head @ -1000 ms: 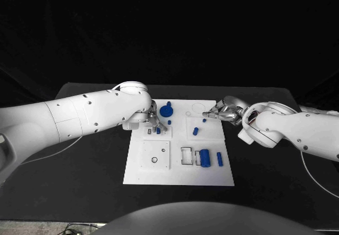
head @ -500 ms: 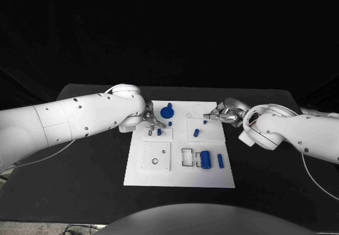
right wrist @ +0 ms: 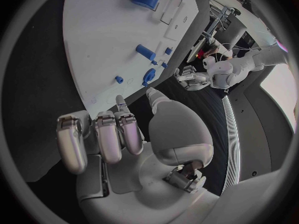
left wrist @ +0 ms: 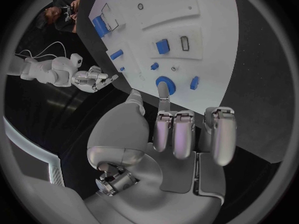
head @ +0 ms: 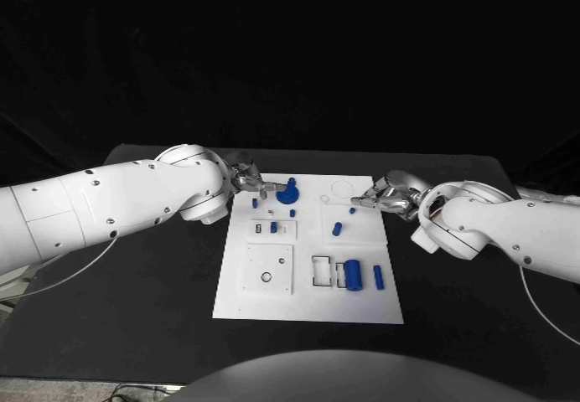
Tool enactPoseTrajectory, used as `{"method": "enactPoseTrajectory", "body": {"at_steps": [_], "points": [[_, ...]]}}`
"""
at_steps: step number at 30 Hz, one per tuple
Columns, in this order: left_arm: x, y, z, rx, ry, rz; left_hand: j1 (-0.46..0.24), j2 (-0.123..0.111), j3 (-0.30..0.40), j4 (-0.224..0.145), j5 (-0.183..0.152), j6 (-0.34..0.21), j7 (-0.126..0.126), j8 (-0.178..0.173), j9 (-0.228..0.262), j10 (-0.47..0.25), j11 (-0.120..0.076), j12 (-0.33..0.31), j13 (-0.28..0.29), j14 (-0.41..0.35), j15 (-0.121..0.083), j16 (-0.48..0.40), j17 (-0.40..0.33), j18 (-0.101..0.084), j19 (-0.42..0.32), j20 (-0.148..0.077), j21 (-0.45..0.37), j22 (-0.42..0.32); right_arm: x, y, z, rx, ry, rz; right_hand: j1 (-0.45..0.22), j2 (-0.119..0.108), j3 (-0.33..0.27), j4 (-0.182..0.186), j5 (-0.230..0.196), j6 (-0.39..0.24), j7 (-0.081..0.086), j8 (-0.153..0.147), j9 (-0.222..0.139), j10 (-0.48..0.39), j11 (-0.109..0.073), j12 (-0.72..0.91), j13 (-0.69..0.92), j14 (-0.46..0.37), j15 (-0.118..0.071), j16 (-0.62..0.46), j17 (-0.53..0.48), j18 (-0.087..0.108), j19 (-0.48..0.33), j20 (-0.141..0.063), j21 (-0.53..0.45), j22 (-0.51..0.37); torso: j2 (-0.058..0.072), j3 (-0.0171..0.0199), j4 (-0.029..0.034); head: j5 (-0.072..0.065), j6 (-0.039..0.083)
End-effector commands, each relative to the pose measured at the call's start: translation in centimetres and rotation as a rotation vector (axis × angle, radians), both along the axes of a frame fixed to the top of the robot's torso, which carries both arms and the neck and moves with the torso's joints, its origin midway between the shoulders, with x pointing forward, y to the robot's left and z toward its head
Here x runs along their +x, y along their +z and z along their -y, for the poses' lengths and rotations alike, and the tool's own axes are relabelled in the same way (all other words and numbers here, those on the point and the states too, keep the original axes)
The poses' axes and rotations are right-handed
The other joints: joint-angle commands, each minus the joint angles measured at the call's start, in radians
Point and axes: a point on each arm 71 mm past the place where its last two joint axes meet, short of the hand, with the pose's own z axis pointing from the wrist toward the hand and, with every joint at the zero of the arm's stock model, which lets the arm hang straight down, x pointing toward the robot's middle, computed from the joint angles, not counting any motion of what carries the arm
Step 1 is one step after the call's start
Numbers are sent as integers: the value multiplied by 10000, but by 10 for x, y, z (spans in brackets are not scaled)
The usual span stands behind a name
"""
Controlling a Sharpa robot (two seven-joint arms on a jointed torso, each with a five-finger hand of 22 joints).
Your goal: Assemble the parts on the task board
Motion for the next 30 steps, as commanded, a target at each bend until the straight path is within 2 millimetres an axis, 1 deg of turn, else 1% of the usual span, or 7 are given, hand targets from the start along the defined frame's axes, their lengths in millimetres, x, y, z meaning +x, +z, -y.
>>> {"method": "enactPoseTrajectory", "body": {"at_steps": [1,4,7,9,11,14,30], "points": [[4,4,-4,-940,308,228,-62,-60,-107,-5,25,-98,6,-64,-25,1057,58,-37,2613,1075,75,26,2633,-74,1071,-26,24,2635,0,-1,-1,-62,128,5,65,52,-39,-5,45,-16,54,36,9,1038,85,39,2635,1043,91,41,2632,-68,1047,104,45,2634,-14,8,9,42,46],[7,1,-11,-628,350,-51,-110,-209,-184,-7,41,-138,31,-104,-40,1057,88,-37,2613,1075,104,26,2633,-74,1071,-30,24,2635,0,-1,-1,-64,130,0,65,52,-39,-5,45,-16,54,36,9,1038,85,39,2635,1043,91,41,2632,-68,1047,104,45,2634,-15,4,12,63,77],[11,-1,-15,-307,334,-250,-188,-584,-125,10,106,-227,97,-250,-168,1057,154,-37,2613,1075,164,26,2633,-74,1071,-6,24,2635,0,-1,-1,-70,132,-10,65,52,-39,-5,45,-16,54,36,9,1038,85,39,2635,1043,91,41,2632,-68,1047,104,45,2634,-10,0,6,82,83],[15,-3,-17,-18,287,-380,-295,-978,96,24,163,-255,173,-466,-415,1057,240,-37,2613,1075,245,26,2633,-74,1071,45,24,2635,0,-1,-1,-73,130,-16,65,52,-39,-5,45,-16,54,36,9,1038,85,39,2635,1043,91,41,2632,-68,1047,104,45,2634,-7,-6,7,70,84],[18,-4,-18,241,269,-409,-366,-1108,181,30,181,-203,196,-572,-569,1057,263,-37,2613,1075,274,26,2633,-74,1071,75,24,2635,0,-1,-1,-72,133,-19,65,52,-39,-5,45,-16,54,36,9,1038,85,39,2635,1043,91,41,2632,-68,1047,104,45,2634,0,-4,2,53,109],[23,-4,-19,625,252,-396,-516,-1160,239,37,194,36,165,-626,-730,1057,245,-37,2613,1075,268,26,2633,-74,1071,100,24,2635,0,-1,-2,-71,141,-26,65,52,-39,-5,45,-16,54,36,9,1038,85,39,2635,1043,91,41,2632,-68,1047,104,45,2634,6,-6,-9,73,117],[37,-10,-30,1888,458,-980,-997,-924,362,23,55,683,33,-760,-1115,1057,120,-37,2613,1075,152,26,2633,-74,1071,141,24,2635,-1,-1,-1,-76,143,-61,65,52,-39,-5,45,-16,54,36,9,1038,85,39,2635,1043,91,41,2632,-68,1047,104,45,2634,-7,8,-7,84,42]]}}
